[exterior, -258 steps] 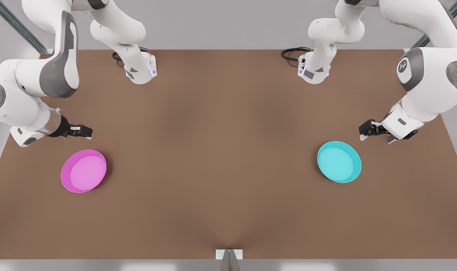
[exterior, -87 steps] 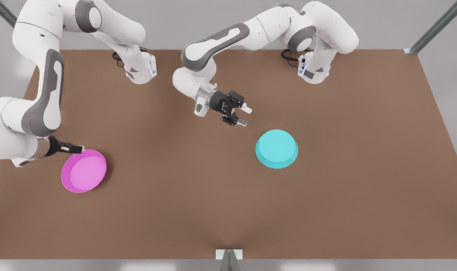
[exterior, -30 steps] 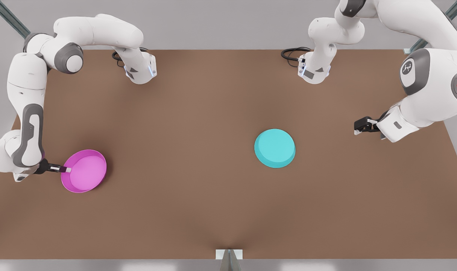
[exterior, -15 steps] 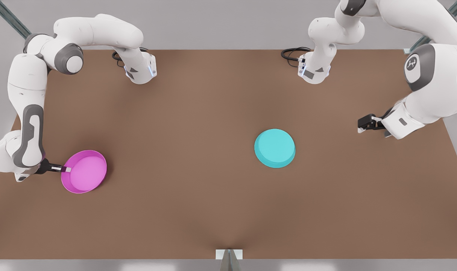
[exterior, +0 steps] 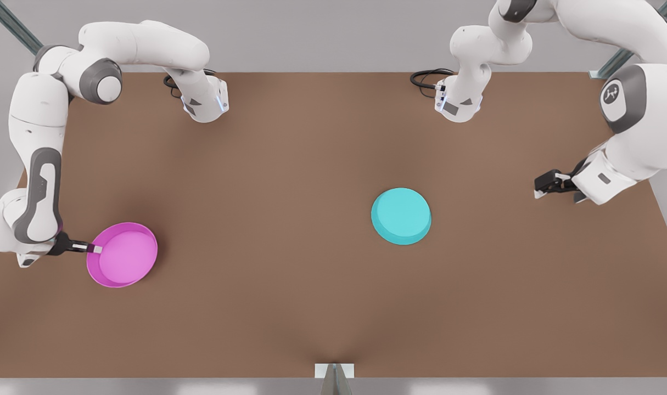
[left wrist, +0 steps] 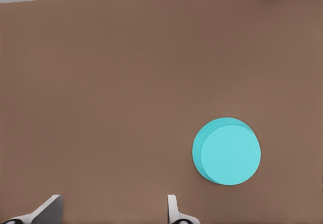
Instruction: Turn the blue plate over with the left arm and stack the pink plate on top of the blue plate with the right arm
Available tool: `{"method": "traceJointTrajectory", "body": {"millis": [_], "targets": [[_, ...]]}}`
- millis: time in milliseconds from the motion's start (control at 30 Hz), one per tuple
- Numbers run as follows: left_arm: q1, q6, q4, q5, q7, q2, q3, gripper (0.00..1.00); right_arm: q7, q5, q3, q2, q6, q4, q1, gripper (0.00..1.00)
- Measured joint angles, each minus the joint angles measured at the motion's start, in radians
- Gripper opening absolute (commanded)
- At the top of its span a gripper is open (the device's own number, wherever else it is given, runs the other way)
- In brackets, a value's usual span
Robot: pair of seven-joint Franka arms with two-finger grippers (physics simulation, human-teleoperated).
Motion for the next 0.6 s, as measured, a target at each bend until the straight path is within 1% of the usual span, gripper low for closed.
{"method": "traceJointTrajectory", "body": {"millis": [67,133,200,267,367,400,600], "targets": [[0.0,0.0,0.002,-0.002,0.0,0.0,0.001,1.0,-0.003,-0.004,0.014,-0.028,-0.024,-0.001,0.009,0.21],[0.001,0.0,0.003,-0.002,0.0,0.0,0.001,1.0,-0.002,-0.005,0.014,-0.067,-0.084,-0.002,0.076,0.21],[0.0,0.0,0.003,-0.003,0.0,0.0,0.002,1.0,0.006,-0.002,0.014,-0.092,-0.108,0.0,0.132,0.21],[0.001,0.0,0.003,-0.003,0.0,0.001,0.001,1.0,0.04,0.001,0.014,-0.113,-0.109,0.004,0.224,0.21],[0.001,0.0,0.003,-0.002,0.0,0.003,0.002,1.0,0.162,0.003,0.02,-0.124,-0.108,0.008,0.342,0.21],[0.0,0.0,0.003,-0.002,0.0,0.005,0.002,1.0,0.222,0.055,0.019,-0.123,-0.106,0.011,0.389,0.21],[0.0,0.0,0.005,-0.002,-0.002,0.006,0.001,1.0,0.515,0.12,0.02,-0.108,-0.079,0.071,0.671,0.21]]}}
